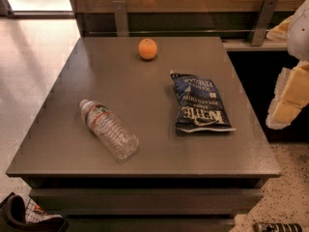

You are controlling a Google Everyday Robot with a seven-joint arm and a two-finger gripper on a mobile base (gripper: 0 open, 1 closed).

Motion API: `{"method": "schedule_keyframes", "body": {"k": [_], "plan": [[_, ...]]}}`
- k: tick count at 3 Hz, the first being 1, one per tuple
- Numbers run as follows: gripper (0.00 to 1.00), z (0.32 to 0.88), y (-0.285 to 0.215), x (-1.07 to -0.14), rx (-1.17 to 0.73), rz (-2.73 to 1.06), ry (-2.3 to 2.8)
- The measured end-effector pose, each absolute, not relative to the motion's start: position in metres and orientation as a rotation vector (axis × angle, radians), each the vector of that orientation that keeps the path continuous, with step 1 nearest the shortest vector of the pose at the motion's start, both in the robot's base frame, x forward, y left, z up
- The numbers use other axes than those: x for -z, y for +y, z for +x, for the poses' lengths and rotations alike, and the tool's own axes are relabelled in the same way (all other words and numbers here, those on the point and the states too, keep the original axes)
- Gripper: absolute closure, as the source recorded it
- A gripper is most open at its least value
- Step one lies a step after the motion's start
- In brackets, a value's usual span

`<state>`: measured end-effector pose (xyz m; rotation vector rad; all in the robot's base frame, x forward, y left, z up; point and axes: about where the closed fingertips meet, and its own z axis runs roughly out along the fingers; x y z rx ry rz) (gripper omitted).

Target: Place water bottle upright

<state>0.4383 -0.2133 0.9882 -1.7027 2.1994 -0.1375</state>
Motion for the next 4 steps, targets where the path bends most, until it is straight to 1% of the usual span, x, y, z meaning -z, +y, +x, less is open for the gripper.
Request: {"method": "schedule_keyframes", "body": {"k": [1, 2, 3, 4], "plan": [[0.00, 0.439, -0.213, -0.989, 0.140, -1.700, 2.196], [0.00, 0.456, -0.201, -0.998, 0.130, -1.653, 2.183], [0.00, 0.477, -0.181, -1.004, 0.063, -1.606, 2.178], [0.00, 0.504, -0.134, -1.004, -0.100, -1.538, 2.230]]}}
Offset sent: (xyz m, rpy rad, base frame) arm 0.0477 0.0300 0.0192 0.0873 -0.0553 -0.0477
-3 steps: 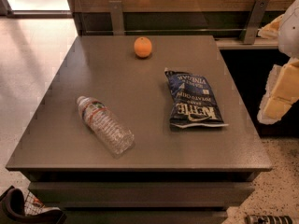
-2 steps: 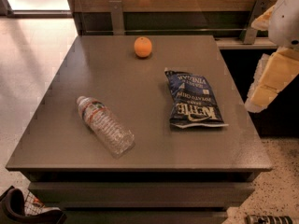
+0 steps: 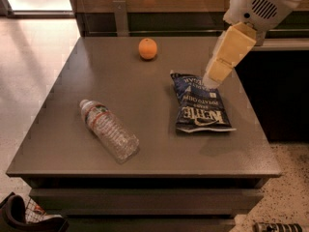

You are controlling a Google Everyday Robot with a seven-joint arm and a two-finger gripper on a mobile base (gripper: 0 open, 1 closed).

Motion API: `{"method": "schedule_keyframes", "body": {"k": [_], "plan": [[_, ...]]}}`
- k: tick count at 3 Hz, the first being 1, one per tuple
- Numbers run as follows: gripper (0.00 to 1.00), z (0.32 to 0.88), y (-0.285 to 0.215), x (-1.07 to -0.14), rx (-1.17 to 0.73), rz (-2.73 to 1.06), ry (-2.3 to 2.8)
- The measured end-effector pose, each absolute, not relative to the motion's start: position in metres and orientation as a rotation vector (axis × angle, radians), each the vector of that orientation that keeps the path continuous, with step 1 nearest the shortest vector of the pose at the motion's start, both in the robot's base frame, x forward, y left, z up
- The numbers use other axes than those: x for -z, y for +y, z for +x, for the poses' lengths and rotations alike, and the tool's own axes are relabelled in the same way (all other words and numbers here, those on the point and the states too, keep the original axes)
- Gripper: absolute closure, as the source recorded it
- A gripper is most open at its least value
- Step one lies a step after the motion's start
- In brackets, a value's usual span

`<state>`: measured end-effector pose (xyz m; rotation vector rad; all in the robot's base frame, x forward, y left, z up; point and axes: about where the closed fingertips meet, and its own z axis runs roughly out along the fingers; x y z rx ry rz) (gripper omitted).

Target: Place water bottle upright

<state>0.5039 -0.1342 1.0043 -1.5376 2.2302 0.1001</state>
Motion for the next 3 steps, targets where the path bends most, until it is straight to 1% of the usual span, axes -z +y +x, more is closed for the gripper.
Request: {"method": "schedule_keyframes", "body": {"k": [1, 2, 3], "plan": [[0.00, 0.517, -0.074, -0.990, -0.275, -1.487, 2.279], [0.00, 0.513, -0.032, -0.972, -0.311, -1.429, 2.360], [0.00, 0.498, 0.012, -0.949, -0.203, -1.362, 2.480]]}}
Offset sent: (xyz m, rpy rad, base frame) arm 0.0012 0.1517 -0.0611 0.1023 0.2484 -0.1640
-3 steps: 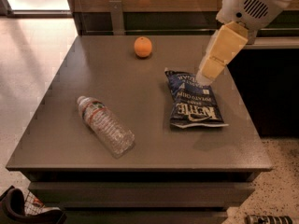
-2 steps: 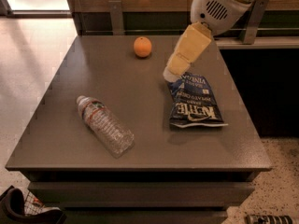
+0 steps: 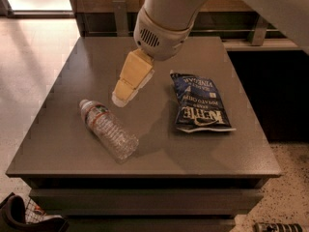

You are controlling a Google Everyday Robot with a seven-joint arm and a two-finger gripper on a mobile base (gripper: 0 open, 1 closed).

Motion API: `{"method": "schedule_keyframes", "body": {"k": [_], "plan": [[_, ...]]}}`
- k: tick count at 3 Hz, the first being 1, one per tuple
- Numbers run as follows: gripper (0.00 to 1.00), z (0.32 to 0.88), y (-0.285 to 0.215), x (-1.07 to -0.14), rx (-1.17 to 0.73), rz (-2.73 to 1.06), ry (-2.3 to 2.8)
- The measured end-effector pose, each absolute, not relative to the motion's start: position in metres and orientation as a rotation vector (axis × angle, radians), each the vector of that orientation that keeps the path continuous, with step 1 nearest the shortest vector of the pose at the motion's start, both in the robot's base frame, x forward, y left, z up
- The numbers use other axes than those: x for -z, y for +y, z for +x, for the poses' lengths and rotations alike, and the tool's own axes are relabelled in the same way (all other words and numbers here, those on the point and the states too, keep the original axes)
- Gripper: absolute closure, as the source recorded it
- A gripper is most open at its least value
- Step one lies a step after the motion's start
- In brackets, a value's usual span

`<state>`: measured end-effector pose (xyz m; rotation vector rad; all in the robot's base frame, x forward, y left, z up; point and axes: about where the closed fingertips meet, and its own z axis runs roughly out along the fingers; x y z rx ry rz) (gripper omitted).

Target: Place water bottle upright

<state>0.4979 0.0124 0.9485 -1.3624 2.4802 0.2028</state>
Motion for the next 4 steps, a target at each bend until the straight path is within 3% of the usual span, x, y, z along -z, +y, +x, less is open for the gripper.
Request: {"method": "schedule_keyframes", "body": {"k": [4], "plan": [[0.00, 0.497, 0.059, -0.905, -0.103, -1.283, 2.702]]}}
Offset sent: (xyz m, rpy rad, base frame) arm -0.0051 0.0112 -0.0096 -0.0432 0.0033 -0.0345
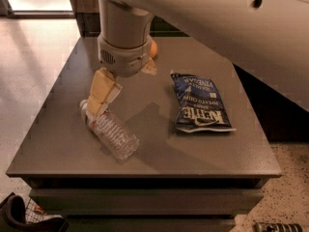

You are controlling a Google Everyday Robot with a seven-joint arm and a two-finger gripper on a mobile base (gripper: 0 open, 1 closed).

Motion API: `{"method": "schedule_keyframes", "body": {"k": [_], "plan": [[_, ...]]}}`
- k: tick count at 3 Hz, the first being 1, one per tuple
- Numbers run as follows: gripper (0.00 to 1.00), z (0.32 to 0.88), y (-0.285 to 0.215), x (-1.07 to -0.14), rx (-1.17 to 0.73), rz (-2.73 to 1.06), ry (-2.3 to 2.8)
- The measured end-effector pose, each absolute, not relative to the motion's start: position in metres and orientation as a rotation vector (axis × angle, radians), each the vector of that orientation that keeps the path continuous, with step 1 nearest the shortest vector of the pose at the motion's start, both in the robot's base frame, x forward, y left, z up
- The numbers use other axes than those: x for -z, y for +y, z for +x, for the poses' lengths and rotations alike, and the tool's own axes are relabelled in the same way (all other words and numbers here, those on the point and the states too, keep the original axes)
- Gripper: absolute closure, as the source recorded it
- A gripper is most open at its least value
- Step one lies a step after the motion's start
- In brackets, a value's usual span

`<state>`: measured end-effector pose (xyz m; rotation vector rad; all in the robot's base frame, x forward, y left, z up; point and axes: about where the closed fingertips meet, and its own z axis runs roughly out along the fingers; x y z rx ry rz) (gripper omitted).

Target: Place water bottle upright

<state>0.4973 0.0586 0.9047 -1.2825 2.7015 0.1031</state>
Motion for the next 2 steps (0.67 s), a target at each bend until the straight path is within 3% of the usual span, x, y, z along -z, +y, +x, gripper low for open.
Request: {"method": "schedule_keyframes", "body": {"k": [2], "plan": [[0.00, 0.496, 0.079, -0.873, -0.059, -1.212, 2.835]]}}
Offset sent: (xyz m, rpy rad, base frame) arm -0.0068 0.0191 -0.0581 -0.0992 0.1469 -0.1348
